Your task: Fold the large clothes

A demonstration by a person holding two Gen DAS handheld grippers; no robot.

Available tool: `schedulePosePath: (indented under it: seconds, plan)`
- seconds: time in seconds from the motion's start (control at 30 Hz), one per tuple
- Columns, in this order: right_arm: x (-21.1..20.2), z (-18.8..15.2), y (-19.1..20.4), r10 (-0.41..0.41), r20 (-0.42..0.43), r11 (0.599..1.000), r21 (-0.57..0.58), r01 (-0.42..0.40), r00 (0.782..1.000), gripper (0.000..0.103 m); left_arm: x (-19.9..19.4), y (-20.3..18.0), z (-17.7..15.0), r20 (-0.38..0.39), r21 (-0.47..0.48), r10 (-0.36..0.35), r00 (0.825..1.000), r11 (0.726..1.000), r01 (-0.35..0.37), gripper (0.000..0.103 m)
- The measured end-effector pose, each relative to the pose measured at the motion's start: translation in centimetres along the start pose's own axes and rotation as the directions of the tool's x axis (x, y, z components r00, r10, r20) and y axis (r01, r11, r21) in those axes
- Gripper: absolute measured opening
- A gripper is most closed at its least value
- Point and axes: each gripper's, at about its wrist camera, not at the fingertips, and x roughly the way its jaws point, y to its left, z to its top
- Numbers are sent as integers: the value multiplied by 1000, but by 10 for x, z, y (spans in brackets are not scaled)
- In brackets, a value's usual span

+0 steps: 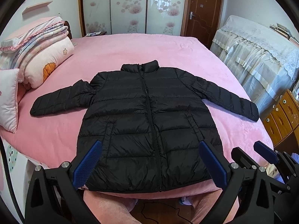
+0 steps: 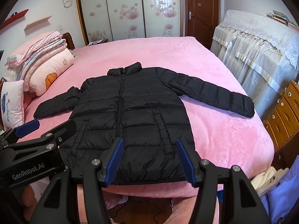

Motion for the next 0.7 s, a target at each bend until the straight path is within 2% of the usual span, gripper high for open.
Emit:
schedulePosePath:
  seconds: [0.7]
  plan:
    - [4,-2,6,1,-10,1000,-12,-1,1000,59,3,-1,-2,-13,7,5,1000,1000,-5,103]
